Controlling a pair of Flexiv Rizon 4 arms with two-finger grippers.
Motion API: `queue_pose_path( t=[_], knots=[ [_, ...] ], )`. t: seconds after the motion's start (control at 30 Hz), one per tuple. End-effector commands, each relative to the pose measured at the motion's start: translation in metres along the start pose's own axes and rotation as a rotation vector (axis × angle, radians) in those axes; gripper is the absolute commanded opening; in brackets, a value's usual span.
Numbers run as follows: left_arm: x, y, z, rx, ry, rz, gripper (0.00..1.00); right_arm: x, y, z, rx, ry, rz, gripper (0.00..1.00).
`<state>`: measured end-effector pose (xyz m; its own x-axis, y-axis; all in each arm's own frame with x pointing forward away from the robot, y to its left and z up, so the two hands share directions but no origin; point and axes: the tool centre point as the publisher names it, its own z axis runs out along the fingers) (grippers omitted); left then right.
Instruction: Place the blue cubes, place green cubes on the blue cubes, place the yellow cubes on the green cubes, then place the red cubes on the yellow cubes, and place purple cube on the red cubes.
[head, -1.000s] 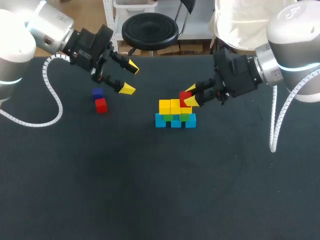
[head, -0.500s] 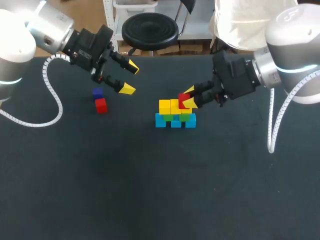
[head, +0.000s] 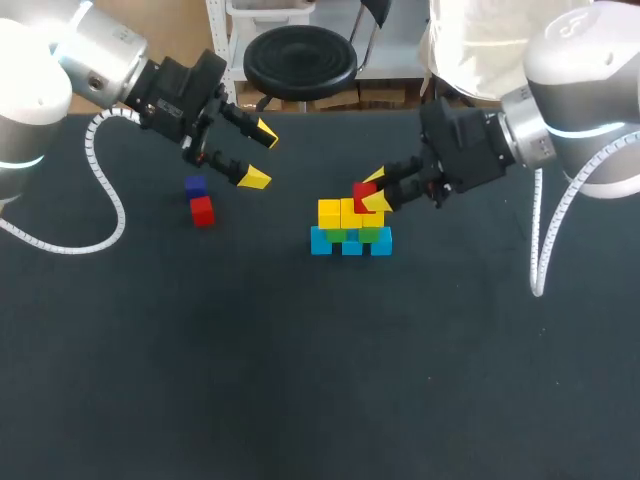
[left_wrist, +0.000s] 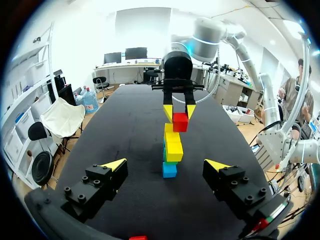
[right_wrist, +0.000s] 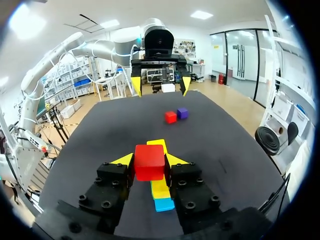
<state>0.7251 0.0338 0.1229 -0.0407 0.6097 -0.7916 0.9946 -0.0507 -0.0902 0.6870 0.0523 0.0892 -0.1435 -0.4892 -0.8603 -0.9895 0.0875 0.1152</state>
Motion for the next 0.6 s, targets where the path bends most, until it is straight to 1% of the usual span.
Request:
queue_pose_path(
  t=[0.03, 0.6],
  knots=[
    [0.0003, -0.0010, 0.0004, -0.003, -0.001, 0.001, 1.00, 0.0027, -0.0048, 0.0018, -0.008, -0.008, -0.002, 0.00],
    [0.0003, -0.0010, 0.0004, -0.003, -0.001, 0.001, 1.00, 0.0051, -0.0069, 0.0039, -0.018, -0.006, -0.006, 0.00]
  ],
)
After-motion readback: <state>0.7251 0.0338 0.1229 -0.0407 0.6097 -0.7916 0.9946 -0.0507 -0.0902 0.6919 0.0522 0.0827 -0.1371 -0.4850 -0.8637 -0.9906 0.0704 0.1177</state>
